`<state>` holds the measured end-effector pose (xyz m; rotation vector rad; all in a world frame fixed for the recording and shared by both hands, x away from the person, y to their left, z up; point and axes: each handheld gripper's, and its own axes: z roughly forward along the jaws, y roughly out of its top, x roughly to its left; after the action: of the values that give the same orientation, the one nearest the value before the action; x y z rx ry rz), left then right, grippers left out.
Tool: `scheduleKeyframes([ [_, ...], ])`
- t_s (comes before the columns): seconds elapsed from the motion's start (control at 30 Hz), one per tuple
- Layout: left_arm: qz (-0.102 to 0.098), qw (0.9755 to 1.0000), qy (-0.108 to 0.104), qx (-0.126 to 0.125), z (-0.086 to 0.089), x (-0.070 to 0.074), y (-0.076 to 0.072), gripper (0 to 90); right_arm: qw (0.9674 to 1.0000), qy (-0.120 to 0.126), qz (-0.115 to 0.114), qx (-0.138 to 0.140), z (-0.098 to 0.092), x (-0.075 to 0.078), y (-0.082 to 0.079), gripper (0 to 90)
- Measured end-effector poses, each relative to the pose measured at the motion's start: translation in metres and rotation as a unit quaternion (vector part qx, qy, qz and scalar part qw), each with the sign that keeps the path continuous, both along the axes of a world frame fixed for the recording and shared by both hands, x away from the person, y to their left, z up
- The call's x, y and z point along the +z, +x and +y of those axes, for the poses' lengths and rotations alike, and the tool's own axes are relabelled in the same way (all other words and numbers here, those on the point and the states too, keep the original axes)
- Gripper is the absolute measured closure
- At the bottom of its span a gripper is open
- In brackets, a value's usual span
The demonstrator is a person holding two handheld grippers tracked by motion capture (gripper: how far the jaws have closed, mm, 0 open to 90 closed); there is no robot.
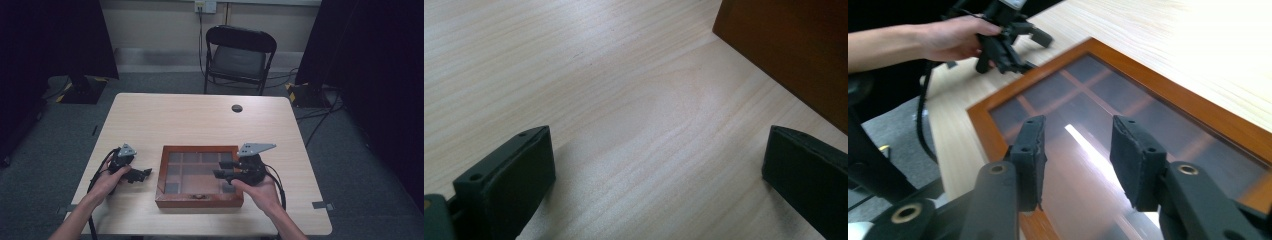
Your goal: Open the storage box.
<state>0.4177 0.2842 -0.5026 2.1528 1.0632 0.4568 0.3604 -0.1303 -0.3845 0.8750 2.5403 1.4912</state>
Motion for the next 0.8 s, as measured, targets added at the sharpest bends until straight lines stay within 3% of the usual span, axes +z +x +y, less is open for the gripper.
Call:
scheduleKeyframes([
  [0.17,0.000,1.0000,0.000,0.000,0.000,0.000,0.000,0.0,0.9994,0.001,0.002,0.035,0.023,-0.004,-0.002,65.1],
  [0.37,0.000,1.0000,-0.001,-0.001,0.000,0.000,0.000,0.0,0.9968,-0.018,0.014,0.076,0.039,-0.017,-0.009,69.3],
  [0.57,0.001,1.0000,0.000,-0.002,0.000,0.000,0.000,0.0,0.9937,-0.040,0.032,0.100,0.047,-0.034,-0.012,73.5],
  [0.8,0.001,1.0000,0.001,-0.002,0.000,0.000,0.000,0.0,0.9911,-0.060,0.034,0.114,0.052,-0.042,-0.012,77.5],
])
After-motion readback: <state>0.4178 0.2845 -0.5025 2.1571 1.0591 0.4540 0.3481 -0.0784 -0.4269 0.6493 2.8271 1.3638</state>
